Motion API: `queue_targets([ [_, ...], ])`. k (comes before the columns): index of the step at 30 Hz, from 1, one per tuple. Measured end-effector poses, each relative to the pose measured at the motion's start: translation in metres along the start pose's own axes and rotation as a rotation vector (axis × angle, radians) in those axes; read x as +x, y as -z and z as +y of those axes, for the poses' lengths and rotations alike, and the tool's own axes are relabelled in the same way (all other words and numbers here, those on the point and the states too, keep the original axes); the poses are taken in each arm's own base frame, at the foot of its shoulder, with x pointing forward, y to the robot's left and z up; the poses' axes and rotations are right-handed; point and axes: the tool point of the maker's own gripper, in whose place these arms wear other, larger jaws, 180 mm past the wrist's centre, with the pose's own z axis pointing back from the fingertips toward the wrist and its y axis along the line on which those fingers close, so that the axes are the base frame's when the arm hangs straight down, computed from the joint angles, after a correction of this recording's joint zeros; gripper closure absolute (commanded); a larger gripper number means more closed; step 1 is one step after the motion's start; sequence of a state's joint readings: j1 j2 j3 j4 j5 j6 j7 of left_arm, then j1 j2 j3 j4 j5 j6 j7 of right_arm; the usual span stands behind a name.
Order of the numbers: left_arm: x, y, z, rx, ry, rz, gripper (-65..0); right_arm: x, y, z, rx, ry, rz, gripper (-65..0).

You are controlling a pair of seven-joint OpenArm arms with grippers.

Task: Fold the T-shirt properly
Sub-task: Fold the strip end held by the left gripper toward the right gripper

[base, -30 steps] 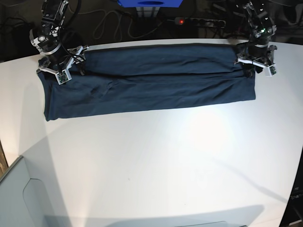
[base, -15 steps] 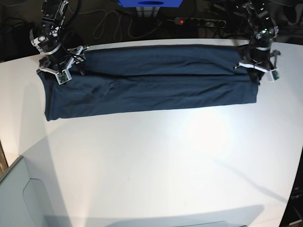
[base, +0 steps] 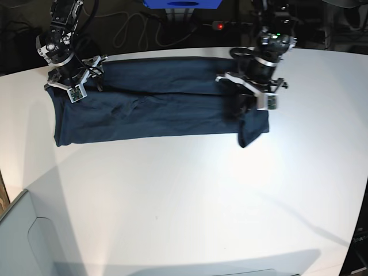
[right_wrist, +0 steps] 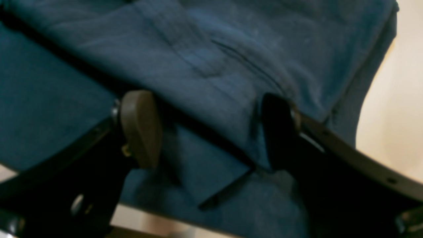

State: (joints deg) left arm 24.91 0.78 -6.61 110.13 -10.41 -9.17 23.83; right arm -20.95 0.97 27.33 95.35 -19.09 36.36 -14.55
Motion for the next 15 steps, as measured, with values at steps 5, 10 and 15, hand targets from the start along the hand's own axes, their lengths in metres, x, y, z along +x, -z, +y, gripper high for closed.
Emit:
queue_targets([
  [5,-0.007,0.007,-0.055,-0.139,0.048,0.023,0.0,0.000,0.000,0.000,0.000,0.000,0.000,-44.5],
  [10,-0.030,0.019,-0.086,-0.210,0.086,0.088,0.0,0.000,0.000,0.000,0.000,0.000,0.000,-44.5],
  [15,-0.049,0.027,-0.109,-0.273,0.099,0.131,0.0,0.000,0.000,0.000,-0.001,-0.001,-0.001,-44.5],
])
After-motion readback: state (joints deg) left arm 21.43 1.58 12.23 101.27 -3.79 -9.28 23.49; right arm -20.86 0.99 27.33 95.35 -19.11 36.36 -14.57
